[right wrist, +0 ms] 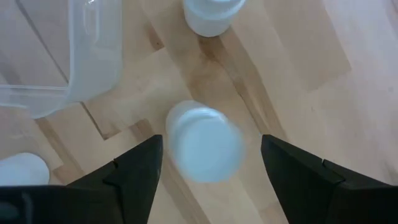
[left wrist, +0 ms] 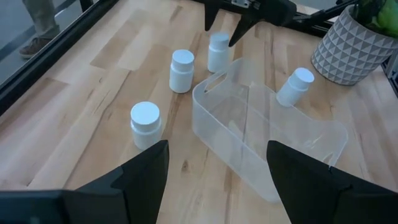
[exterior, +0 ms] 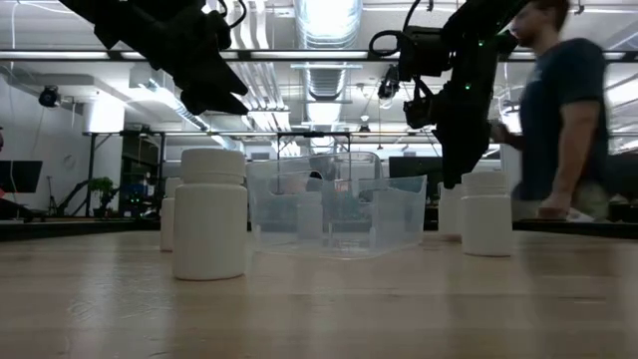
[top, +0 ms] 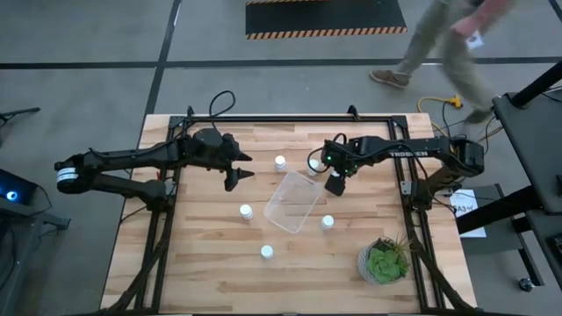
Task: Pick and place pill bottles into a basket
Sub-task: Put the medicine bottle into the transparent bin
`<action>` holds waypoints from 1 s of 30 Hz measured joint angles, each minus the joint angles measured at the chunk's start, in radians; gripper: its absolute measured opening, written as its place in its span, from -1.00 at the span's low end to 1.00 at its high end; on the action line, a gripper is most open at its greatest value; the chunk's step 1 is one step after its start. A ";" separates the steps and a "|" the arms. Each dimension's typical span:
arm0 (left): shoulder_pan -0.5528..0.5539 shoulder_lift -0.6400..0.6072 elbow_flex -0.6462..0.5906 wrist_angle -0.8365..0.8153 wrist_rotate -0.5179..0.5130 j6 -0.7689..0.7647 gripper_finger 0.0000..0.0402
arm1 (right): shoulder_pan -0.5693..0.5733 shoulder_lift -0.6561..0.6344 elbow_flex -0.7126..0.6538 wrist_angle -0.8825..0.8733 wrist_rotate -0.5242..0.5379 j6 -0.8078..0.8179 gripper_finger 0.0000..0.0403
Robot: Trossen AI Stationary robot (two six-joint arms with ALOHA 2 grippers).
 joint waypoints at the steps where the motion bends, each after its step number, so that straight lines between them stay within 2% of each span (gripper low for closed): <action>1: 0.000 0.000 0.000 0.000 0.000 0.000 0.26 | 0.000 -0.001 0.000 0.000 0.000 0.000 0.29; 18: 0.000 0.000 0.000 0.000 -0.011 -0.001 0.26 | 0.001 -0.004 0.005 -0.004 -0.037 -0.016 0.30; 30: 0.000 0.000 0.000 0.000 -0.011 0.000 0.26 | -0.001 -0.004 0.005 -0.004 -0.056 -0.020 0.56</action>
